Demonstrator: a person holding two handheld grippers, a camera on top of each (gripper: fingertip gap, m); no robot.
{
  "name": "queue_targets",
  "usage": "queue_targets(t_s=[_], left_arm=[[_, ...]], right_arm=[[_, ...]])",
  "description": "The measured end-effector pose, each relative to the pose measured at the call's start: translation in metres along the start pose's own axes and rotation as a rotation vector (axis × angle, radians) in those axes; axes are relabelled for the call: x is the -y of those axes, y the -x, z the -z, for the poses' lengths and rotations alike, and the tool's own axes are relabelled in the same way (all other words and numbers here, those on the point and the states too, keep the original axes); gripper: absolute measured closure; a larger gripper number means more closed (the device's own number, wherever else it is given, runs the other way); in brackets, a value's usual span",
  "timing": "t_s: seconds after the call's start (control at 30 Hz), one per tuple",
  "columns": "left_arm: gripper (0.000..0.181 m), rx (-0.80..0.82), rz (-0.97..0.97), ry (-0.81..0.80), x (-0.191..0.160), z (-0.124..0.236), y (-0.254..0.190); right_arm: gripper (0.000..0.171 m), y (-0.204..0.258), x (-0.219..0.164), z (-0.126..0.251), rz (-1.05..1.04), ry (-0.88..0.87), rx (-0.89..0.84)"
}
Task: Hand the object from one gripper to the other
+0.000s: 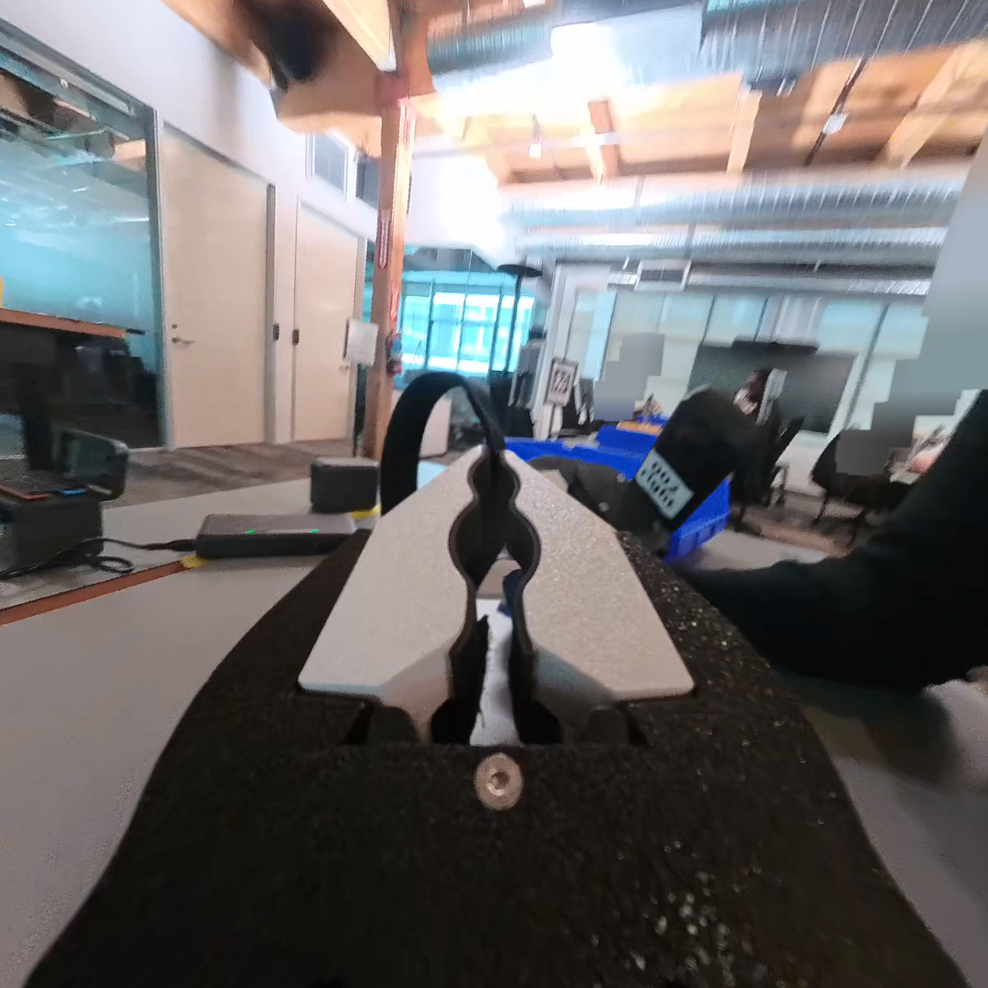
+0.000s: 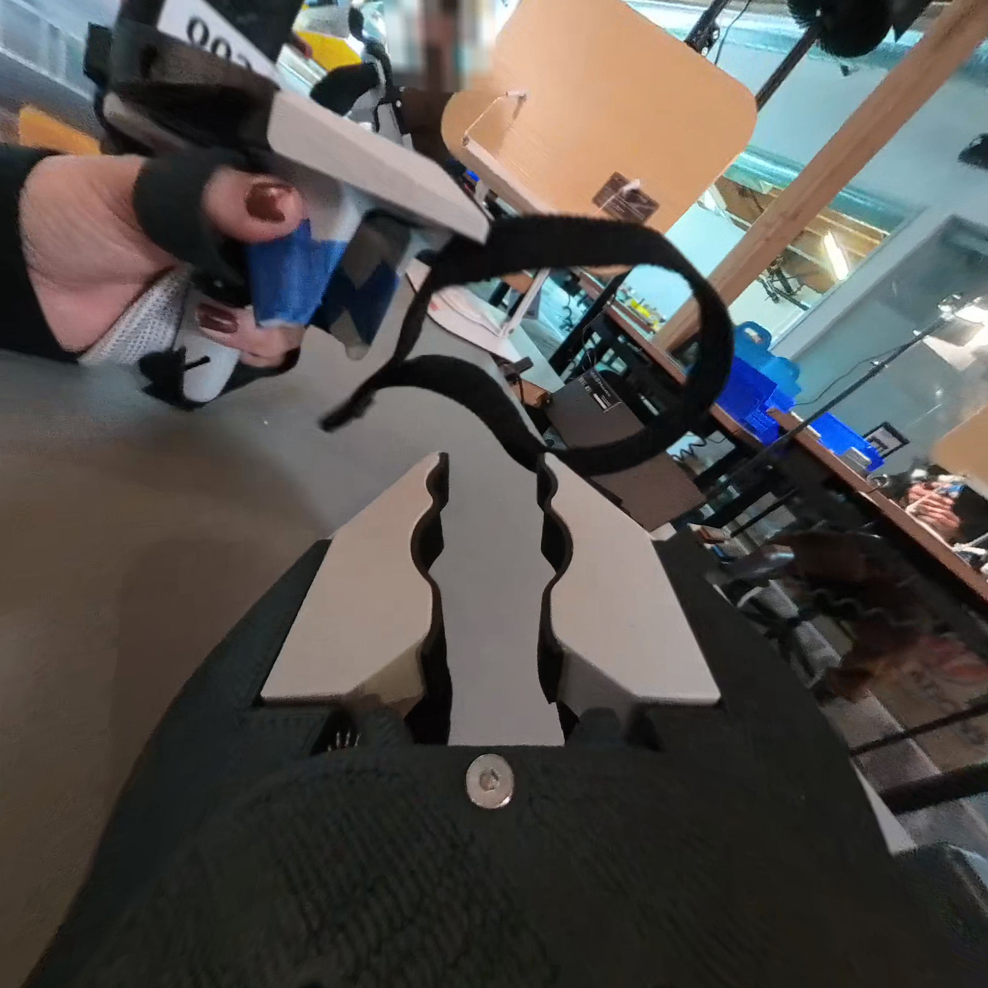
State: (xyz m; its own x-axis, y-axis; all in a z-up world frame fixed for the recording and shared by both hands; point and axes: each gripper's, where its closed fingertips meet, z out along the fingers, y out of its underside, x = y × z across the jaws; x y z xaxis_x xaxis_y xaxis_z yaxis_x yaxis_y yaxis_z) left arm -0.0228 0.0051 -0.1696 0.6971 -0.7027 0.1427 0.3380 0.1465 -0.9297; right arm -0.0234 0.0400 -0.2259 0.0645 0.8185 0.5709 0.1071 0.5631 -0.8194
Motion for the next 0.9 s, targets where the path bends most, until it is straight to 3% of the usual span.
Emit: queue_targets(t_s=[0.13, 0.33, 0.47, 0.6, 0.67, 0.77, 0.9], left_arm=[[0.181, -0.093, 0.131, -0.121, 0.015, 0.008, -0.004], [0.181, -0.175, 0.220, -0.248, 0.031, 0.017, -0.007], [0.181, -0.183, 0.221, -0.188, 0.021, 0.013, -0.007], [0.181, -0.238, 0.205, -0.085, 0.006, 0.003, -0.020], [0.181, -0.265, 0.202, -0.053, 0.000, -0.001, -0.026], [0.181, -0.261, 0.197, -0.015, -0.007, -0.005, -0.027], [0.172, -0.169, 0.169, -0.038, -0.005, -0.004, -0.014]], right_arm=[[0.137, 0.003, 0.007, -0.001, -0.097, -0.049, 0.040], [0.130, -0.007, 0.024, 0.004, -0.521, -0.206, 0.161], [0.121, -0.010, 0.031, 0.005, -0.824, -0.304, 0.284], [0.122, -0.012, 0.028, 0.003, -0.961, -0.313, 0.320], [0.132, -0.010, 0.028, 0.004, -0.982, -0.312, 0.351], [0.162, -0.010, 0.034, 0.009, -0.958, -0.354, 0.372], [0.169, -0.017, 0.028, 0.010, -0.876, -0.324, 0.289]])
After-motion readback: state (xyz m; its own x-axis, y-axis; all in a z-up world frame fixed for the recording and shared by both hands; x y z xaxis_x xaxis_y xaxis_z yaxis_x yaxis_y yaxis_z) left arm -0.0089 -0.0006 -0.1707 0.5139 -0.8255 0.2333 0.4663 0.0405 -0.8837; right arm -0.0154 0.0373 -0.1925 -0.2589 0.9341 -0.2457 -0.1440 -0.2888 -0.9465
